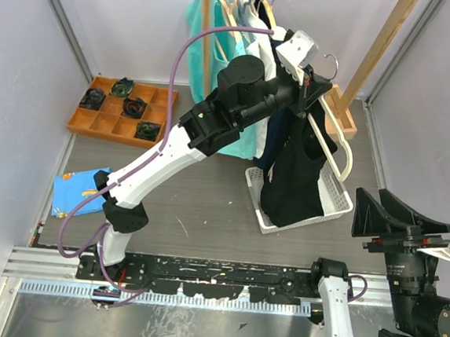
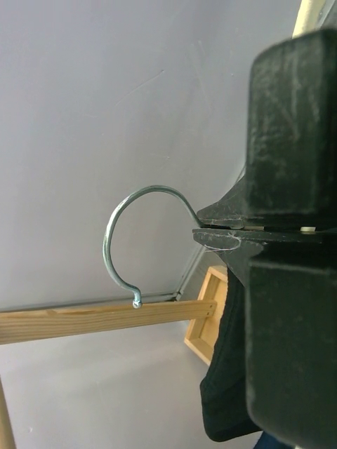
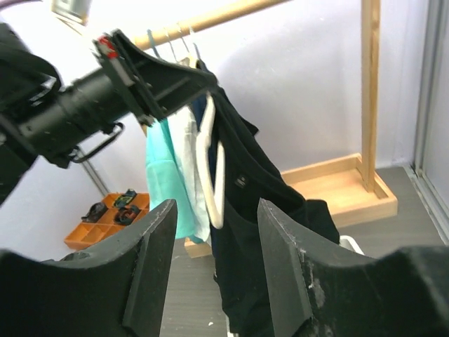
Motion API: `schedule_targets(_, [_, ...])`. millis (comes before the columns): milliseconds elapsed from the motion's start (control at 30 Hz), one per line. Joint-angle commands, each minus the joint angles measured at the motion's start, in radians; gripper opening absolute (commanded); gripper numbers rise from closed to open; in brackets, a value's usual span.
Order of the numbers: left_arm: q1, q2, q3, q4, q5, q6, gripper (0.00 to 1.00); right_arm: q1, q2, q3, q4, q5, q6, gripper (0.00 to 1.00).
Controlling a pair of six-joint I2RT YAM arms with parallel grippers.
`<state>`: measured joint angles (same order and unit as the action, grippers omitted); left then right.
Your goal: Remove the t-shirt from the hanger
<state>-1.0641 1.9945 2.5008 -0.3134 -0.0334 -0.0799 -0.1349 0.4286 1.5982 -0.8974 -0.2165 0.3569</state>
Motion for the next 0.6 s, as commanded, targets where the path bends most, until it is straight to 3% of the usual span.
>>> schedule_targets(0, [-0.006, 0.014, -0.007, 0.007, 0.021, 0.011, 0.0, -0.005, 0.069, 0.05, 0.101, -0.089, -0.028, 0.56])
schedule_targets(567, [-0.048, 0.032, 0.023, -0.046, 0.007, 0.066, 0.0, -0.003, 0.203, 0.039, 0.068, -0.083, -0.079, 0.57])
